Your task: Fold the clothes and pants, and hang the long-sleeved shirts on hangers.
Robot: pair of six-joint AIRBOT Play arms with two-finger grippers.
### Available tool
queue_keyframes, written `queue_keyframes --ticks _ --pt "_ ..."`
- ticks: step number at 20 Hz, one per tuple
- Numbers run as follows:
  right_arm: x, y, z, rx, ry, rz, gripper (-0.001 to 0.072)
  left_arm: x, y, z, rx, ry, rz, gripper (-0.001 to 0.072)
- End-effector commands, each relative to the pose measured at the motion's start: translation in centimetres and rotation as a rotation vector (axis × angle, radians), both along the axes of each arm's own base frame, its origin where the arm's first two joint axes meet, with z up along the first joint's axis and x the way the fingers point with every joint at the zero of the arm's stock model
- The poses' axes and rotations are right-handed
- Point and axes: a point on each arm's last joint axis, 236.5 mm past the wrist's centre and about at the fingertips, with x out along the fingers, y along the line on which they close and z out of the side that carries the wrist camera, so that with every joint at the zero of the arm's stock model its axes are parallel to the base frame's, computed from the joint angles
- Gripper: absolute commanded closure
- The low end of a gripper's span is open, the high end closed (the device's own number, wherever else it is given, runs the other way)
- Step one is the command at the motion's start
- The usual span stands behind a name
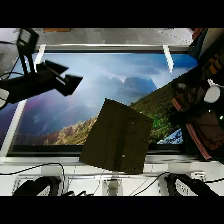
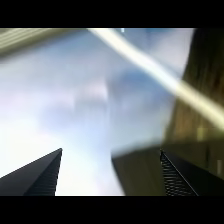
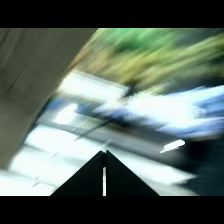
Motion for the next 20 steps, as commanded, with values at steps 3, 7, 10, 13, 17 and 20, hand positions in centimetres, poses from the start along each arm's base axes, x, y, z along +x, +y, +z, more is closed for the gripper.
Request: queue_keyframes --ticks 3,7,10,13,17,20 --pt "-11.0 7.3 -5.7 0.405 0.324 -0.046 0.0512 -3.3 1.8 -4.6 0.119 0.215 -0.042 0.0006" --pt "-11.9 8.6 -7.9 0.418 0.346 -0.109 0.0247 -3.0 2.3 -5.4 0.143 0.225 -0.031 0.0101" --pt "-10.5 9.0 -8.7 0.399 0.282 -0.114 0.0248 -2.8 2.6 -6.8 0.159 0.255 -0.027 0.0151" --pt "-9.2 9.5 -10.0 0.355 0.21 -0.117 0.0249 -2.6 2.5 -8.3 0.161 0.303 -0.027 0.0151" --pt "-8.3 11.1 -11.9 0.317 0.193 -0.112 0.0251 -2.0 2.4 -9.7 0.147 0.355 -0.008 0.0151" --pt "-5.1 11.9 -13.5 0.305 0.119 -0.203 0.0424 -1.6 2.4 -10.7 0.152 0.381 -0.009 0.0151"
